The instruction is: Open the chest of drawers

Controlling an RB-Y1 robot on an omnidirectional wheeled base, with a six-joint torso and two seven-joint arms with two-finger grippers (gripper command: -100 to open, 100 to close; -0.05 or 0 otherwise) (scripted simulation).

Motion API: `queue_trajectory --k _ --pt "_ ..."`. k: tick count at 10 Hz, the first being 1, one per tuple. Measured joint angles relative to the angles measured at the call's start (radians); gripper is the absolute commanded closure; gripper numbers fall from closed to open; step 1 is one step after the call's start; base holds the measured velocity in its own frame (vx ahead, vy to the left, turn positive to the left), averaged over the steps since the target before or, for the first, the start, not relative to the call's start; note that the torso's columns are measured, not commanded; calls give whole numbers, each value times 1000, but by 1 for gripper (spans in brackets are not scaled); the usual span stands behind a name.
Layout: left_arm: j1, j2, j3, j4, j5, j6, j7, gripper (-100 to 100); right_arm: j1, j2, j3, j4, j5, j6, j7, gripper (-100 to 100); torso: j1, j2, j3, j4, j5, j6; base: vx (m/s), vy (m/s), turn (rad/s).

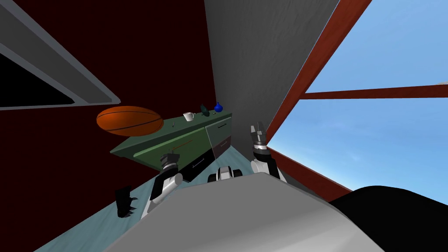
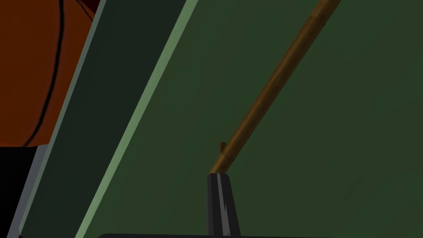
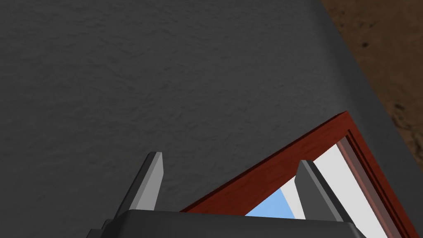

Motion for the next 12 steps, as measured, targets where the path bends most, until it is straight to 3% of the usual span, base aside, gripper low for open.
queue_trajectory --k 8,10,11,12 --pt "232 -12 -174 -126 -31 -93 53 100 0 0 0 0 0 0 0 0 -3 6 3 2 -2 -1 75 18 95" --pt "278 -8 -202 -139 -34 -115 66 100 0 0 0 0 0 0 0 0 -2 8 4 2 -1 -2 39 17 49" --pt "281 -8 -204 -141 -34 -118 68 -100 0 0 0 0 0 0 0 0 -3 9 5 3 -1 -1 13 -3 5" --pt "284 18 -202 -143 -32 -116 70 -100 0 0 0 0 0 0 0 0 -4 9 5 3 -2 -1 18 -12 19"
